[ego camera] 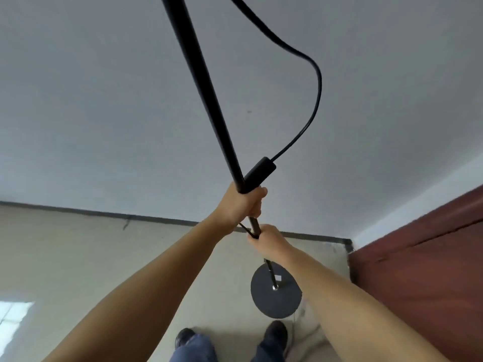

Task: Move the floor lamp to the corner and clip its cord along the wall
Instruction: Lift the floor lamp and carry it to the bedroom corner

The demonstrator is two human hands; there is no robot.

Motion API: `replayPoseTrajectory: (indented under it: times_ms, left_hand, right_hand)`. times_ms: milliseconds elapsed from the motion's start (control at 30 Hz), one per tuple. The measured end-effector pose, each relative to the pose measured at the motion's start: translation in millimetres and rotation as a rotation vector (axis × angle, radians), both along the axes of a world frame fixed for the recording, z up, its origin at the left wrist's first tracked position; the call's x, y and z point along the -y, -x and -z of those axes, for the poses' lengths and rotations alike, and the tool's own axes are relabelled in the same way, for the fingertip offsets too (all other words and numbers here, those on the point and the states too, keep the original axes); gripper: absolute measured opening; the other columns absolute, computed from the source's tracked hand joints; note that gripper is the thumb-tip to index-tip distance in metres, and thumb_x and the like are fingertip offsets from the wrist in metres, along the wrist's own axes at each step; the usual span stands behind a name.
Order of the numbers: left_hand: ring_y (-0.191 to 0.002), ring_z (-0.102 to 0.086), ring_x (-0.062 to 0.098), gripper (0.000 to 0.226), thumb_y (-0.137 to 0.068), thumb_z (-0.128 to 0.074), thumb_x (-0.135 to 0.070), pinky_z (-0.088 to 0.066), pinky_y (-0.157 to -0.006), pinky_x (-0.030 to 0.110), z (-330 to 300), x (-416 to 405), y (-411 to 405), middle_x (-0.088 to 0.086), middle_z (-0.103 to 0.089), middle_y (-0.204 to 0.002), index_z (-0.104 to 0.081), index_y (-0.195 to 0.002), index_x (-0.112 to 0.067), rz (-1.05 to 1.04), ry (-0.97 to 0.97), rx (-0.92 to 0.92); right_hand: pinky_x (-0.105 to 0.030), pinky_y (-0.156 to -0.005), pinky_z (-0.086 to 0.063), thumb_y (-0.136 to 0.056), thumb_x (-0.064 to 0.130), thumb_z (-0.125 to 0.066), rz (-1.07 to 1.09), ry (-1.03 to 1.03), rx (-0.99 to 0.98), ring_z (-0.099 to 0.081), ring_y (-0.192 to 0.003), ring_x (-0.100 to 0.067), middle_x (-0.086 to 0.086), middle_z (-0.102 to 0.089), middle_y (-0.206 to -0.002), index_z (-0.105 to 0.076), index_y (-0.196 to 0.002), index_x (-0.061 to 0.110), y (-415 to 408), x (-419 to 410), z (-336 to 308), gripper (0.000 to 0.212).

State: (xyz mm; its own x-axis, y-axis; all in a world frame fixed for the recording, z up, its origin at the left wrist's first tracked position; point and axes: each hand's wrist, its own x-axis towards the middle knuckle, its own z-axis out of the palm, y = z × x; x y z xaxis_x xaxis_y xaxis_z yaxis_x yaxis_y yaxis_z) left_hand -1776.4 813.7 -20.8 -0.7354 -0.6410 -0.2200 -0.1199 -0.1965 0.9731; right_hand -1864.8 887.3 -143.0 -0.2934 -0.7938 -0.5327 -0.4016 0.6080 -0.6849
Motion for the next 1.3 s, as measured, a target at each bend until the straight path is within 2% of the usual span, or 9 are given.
replayPoseTrajectory:
  times_ms: [100,233,400,600,800,1033,1200,1300]
  left_hand:
    - [-0.037,-0.026,0.009,0.044,-0.075,-0.052,-0.010,-0.030,-0.045,0.022,-11,30,-89,-0.012,-0.032,-0.037,-0.033,-0.040,-0.028,-0.165,-0.032,-0.020]
    - [-0.035,-0.026,0.009,0.051,-0.077,-0.050,-0.007,-0.031,-0.045,0.021,-18,73,-222,-0.013,-0.032,-0.034,-0.033,-0.034,-0.029,-0.334,-0.037,-0.031]
    - [-0.036,-0.026,0.009,0.058,-0.083,-0.049,-0.003,-0.032,-0.047,0.024,-29,122,-386,-0.013,-0.032,-0.035,-0.033,-0.034,-0.029,-0.551,-0.041,-0.012]
    - [-0.033,-0.029,0.009,0.053,-0.080,-0.051,-0.007,-0.034,-0.045,0.021,-47,183,-549,-0.011,-0.033,-0.034,-0.035,-0.034,-0.029,-0.751,0.042,0.005]
    - [-0.033,-0.029,0.008,0.044,-0.085,-0.051,-0.003,-0.032,-0.046,0.024,-55,279,-712,-0.011,-0.034,-0.035,-0.032,-0.049,-0.020,-0.897,0.069,0.041]
    - [-0.033,-0.029,0.009,0.053,-0.084,-0.050,-0.002,-0.032,-0.043,0.022,-78,400,-914,-0.009,-0.035,-0.036,-0.040,-0.038,-0.028,-1.007,0.110,0.104]
    - [-0.032,-0.027,0.009,0.048,-0.081,-0.051,-0.005,-0.032,-0.039,0.018,-92,477,-1054,-0.009,-0.033,-0.035,-0.036,-0.041,-0.026,-1.115,0.116,0.101]
    - [-0.032,-0.027,0.009,0.051,-0.081,-0.051,-0.006,-0.032,-0.038,0.017,-88,534,-1138,-0.009,-0.032,-0.035,-0.036,-0.038,-0.029,-1.134,0.133,0.114]
  right_hand:
    - [-0.028,-0.050,-0.037,-0.087,0.030,-0.051,-0.133,0.015,-0.010,-0.045,-0.049,-0.015,0.004,-0.046,-0.057,-0.037,-0.059,0.032,-80,41,-15,0.032]
    - [-0.031,-0.050,-0.034,-0.082,0.029,-0.050,-0.288,0.014,-0.012,-0.037,-0.047,-0.017,0.005,-0.039,-0.051,-0.035,-0.054,0.024,-204,99,-30,0.032]
    - [-0.031,-0.052,-0.032,-0.078,0.025,-0.049,-0.433,-0.024,0.029,-0.035,-0.049,-0.017,0.000,-0.039,-0.056,-0.039,-0.062,0.018,-363,170,-44,0.021]
    - [-0.030,-0.049,-0.031,-0.080,0.026,-0.050,-0.628,0.031,0.059,-0.034,-0.047,-0.015,0.003,-0.039,-0.053,-0.037,-0.057,0.021,-530,254,-64,0.027]
    - [-0.025,-0.044,-0.029,-0.081,0.024,-0.049,-0.808,0.108,0.124,-0.034,-0.044,-0.013,0.004,-0.039,-0.052,-0.037,-0.056,0.020,-699,364,-67,0.028]
    - [-0.028,-0.050,-0.029,-0.082,0.019,-0.048,-1.016,0.123,0.198,-0.035,-0.051,-0.016,-0.001,-0.040,-0.058,-0.037,-0.058,0.016,-911,501,-85,0.026]
    - [-0.034,-0.058,-0.031,-0.085,0.015,-0.048,-1.142,0.172,0.221,-0.037,-0.061,-0.023,-0.011,-0.041,-0.065,-0.034,-0.059,0.014,-1055,586,-97,0.030]
    - [-0.031,-0.057,-0.033,-0.087,0.019,-0.049,-1.172,0.225,0.223,-0.040,-0.061,-0.022,-0.012,-0.045,-0.067,-0.035,-0.059,0.014,-1140,642,-93,0.032]
